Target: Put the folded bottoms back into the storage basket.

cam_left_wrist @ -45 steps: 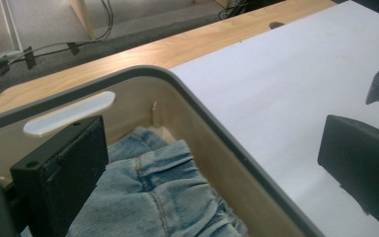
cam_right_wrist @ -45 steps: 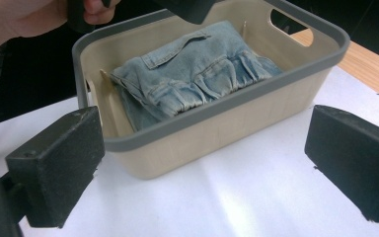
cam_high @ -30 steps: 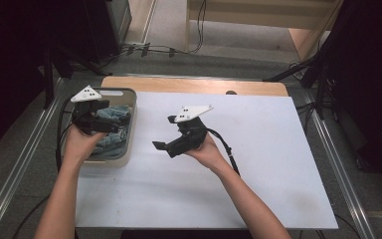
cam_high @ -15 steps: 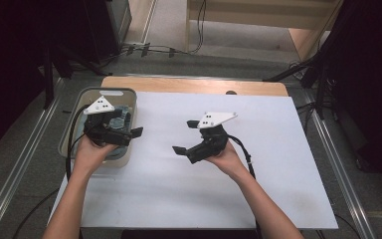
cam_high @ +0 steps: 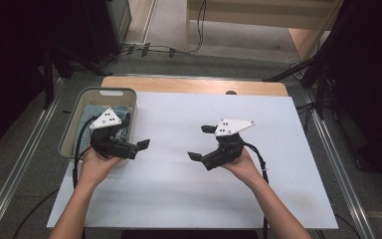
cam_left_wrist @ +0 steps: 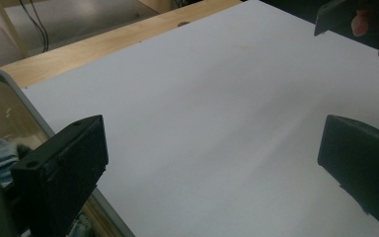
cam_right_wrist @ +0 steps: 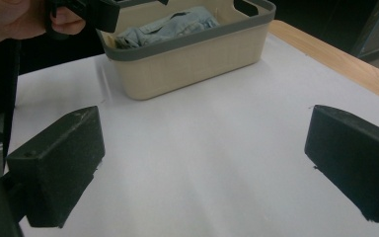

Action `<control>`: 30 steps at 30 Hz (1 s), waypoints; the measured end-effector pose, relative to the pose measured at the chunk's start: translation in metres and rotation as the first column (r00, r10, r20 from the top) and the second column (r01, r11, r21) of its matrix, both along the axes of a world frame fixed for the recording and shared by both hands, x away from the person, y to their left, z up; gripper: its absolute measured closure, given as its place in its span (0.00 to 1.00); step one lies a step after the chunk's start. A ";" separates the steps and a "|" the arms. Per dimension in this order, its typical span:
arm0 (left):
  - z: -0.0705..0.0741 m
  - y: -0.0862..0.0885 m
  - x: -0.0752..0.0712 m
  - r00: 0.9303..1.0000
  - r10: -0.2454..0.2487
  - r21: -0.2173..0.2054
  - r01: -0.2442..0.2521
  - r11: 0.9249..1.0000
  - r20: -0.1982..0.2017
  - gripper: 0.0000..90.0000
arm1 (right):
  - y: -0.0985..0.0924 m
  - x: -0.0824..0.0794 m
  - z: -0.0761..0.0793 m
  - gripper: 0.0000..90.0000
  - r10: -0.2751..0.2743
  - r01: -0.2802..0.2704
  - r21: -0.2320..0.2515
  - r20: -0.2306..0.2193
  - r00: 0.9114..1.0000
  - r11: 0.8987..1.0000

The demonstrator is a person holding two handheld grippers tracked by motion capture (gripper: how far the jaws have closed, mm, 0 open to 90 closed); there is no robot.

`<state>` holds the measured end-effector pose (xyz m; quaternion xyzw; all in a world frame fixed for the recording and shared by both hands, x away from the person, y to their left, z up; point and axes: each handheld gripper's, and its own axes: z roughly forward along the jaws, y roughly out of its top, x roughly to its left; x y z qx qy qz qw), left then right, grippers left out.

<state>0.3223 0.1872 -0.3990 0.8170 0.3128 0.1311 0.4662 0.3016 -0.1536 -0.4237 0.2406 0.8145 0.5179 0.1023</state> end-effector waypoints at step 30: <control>-0.016 -0.002 -0.024 0.998 -0.056 0.005 0.056 0.998 0.021 0.00 | -0.067 -0.028 -0.014 0.02 -0.095 0.095 -0.039 -0.001 0.995 0.995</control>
